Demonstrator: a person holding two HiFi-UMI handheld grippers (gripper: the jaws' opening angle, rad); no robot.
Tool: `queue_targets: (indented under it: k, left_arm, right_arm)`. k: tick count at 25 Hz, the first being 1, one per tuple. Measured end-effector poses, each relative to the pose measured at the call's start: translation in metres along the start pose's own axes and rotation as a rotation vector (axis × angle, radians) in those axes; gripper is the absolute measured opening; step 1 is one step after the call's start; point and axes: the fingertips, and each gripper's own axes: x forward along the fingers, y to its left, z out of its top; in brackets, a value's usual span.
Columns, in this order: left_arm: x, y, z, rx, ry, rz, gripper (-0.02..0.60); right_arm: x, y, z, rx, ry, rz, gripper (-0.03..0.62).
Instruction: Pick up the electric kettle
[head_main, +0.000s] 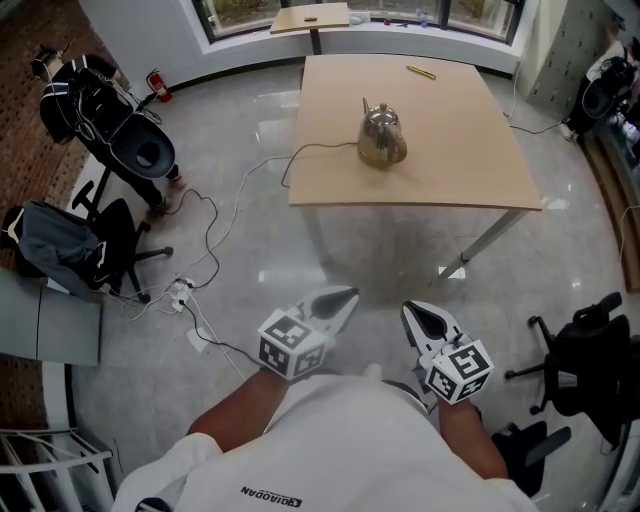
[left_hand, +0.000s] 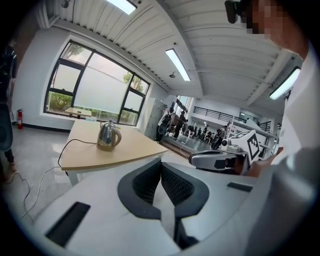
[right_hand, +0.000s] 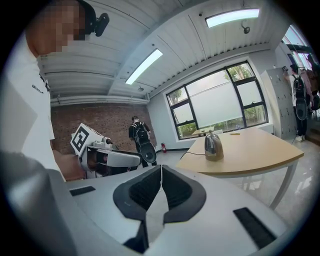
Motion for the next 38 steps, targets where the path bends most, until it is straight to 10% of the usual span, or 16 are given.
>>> queue_targets:
  k: [23, 38]
  left_arm:
    - [0.019, -0.031, -0.025, -0.001, 0.074, 0.138, -0.005]
    - [0.047, 0.045, -0.005, -0.037, 0.065, 0.098, -0.005]
  right_arm:
    - [-0.030, -0.041, -0.023, 0.068, 0.019, 0.106, 0.020]
    - [0.040, -0.071, -0.011, 0.063, 0.065, 0.061, 0.020]
